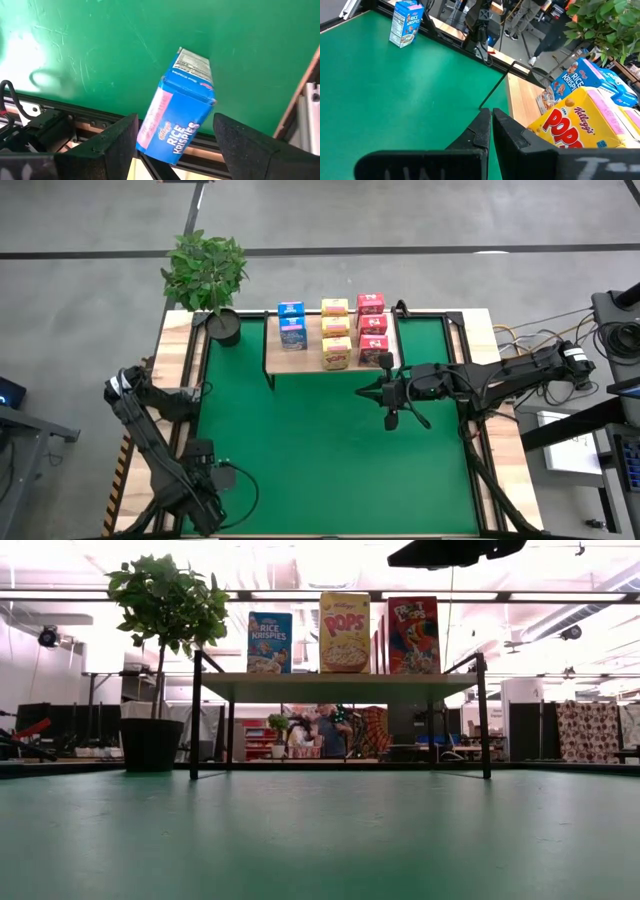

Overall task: Stack cereal on shelf
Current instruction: Put the blue cereal box on the shelf aligned with the other blue cereal boxes

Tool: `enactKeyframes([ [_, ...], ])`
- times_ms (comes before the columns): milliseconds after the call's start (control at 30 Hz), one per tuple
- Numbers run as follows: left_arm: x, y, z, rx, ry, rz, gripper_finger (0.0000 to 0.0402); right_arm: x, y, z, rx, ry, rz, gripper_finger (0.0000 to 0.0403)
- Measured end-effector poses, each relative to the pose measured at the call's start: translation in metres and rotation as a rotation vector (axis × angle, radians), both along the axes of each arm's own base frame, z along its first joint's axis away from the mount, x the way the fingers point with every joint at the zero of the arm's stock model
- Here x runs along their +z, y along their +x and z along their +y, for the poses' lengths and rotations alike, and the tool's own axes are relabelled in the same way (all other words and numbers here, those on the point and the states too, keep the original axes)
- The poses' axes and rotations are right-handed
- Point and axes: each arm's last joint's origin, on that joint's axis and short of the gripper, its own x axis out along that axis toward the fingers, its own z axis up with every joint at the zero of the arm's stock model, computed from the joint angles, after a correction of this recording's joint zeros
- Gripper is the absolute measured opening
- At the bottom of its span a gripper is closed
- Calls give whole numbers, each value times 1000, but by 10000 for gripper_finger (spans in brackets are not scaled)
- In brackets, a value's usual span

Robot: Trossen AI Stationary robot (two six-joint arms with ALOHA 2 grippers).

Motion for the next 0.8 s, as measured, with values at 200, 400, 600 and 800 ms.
enactKeyframes([
  [200, -4, -4, -2, -16, 8, 6, 242, 0, 0, 0, -3, 10, 3, 9],
  [400, -4, -8, -4, -21, 8, 0, 242, -1, 0, 0, -3, 10, 4, 9],
  [600, -15, -10, -3, -28, 23, 9, 241, -1, 0, 0, -3, 10, 4, 9],
  [800, -29, -12, 0, -41, 64, 15, 240, -1, 0, 0, -3, 10, 4, 9],
])
